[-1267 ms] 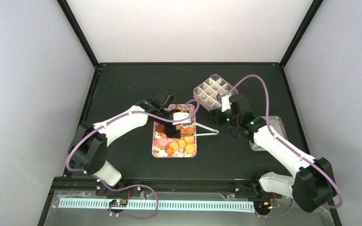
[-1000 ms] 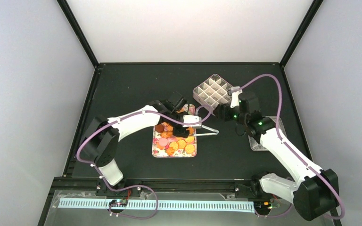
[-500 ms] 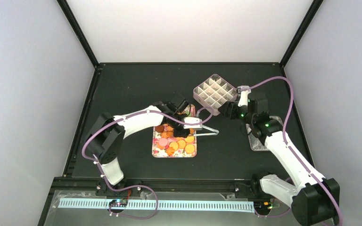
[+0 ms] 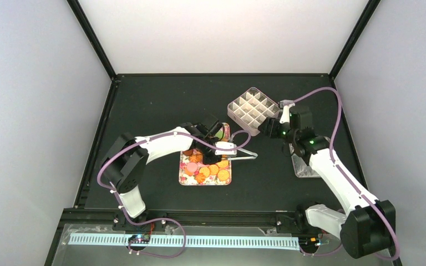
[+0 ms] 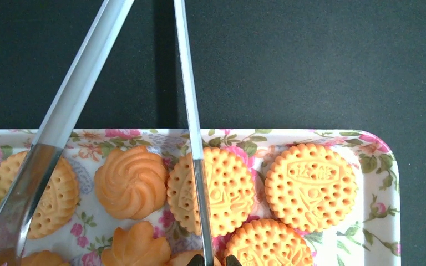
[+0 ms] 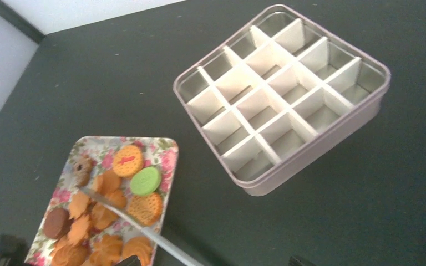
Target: Pack the cookies
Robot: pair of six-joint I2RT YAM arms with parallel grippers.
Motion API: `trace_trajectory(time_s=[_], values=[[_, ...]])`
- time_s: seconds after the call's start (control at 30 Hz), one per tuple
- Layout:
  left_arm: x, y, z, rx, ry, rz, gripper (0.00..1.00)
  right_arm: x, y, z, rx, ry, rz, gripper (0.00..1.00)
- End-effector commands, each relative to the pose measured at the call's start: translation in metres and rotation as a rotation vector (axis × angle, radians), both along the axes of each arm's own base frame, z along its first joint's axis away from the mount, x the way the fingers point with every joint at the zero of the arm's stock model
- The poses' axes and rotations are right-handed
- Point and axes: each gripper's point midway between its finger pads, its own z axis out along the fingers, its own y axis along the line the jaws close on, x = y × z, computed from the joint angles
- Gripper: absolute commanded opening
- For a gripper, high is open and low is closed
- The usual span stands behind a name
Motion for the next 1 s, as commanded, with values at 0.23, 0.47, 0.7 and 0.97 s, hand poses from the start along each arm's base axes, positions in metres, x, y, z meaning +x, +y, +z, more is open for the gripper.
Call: trace_trajectory(time_s=[0.23,0.47,0.7,0.97], values=[[0.006,-0.006,0.003,0.01,-0.029,0.003,0.02,0.039,-0.035,-0.017,-0.094,0.103,-0.22,0.69],[0.006,-0.005,0.03,-0.032,-0.057,0.036,0.01,0.062,-0.041,-0.051,-0.124,0.204,-0.264,0.64],[0.016,0.0,0.091,-0.073,-0.142,0.104,0.01,0.086,-0.043,-0.077,-0.135,0.302,-0.296,0.57],[0.015,0.018,0.154,-0.14,-0.152,0.161,0.01,0.115,-0.043,-0.087,-0.134,0.332,-0.335,0.53]])
